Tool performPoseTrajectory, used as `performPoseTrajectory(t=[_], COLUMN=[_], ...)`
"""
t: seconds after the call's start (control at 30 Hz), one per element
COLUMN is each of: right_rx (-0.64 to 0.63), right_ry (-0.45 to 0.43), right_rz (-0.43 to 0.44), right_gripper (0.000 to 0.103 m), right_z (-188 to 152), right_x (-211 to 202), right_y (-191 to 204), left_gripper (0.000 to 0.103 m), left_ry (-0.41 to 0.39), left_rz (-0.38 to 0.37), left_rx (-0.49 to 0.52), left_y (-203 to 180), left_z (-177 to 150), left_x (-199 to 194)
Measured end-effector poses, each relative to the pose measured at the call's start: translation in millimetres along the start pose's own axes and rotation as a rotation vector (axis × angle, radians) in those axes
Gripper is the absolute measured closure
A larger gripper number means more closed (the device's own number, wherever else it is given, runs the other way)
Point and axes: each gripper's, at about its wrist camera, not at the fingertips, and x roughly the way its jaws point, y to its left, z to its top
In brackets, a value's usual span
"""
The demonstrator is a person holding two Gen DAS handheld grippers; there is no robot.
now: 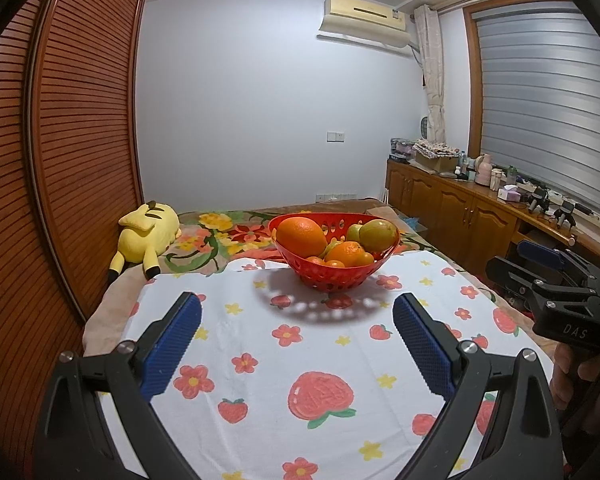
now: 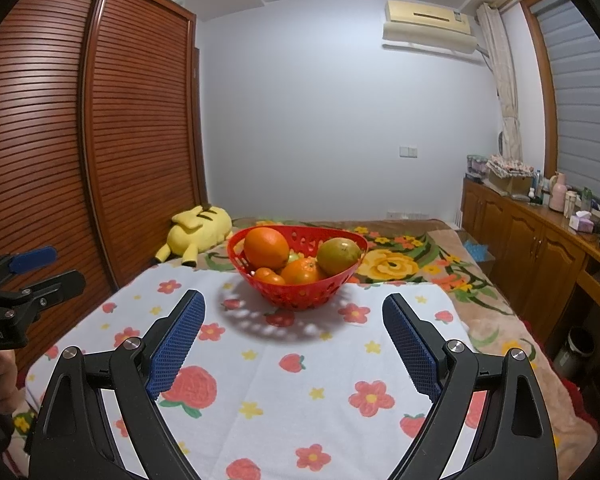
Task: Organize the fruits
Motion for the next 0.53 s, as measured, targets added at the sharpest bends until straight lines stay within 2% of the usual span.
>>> performPoseTrajectory(t=[0.53], right_rx=[0.001], right_ry=[-0.003], right_rz=[0.001], right_gripper=[0.011], right_z=[0.9], right_x=[-0.7], right_y=[1.2], left_gripper=[0.005], left_ry=[0.0], left_rz=[-0.002], left_rx=[0.0], left_y=[-1.9], left_z=[0.1], left_x=[-1.7])
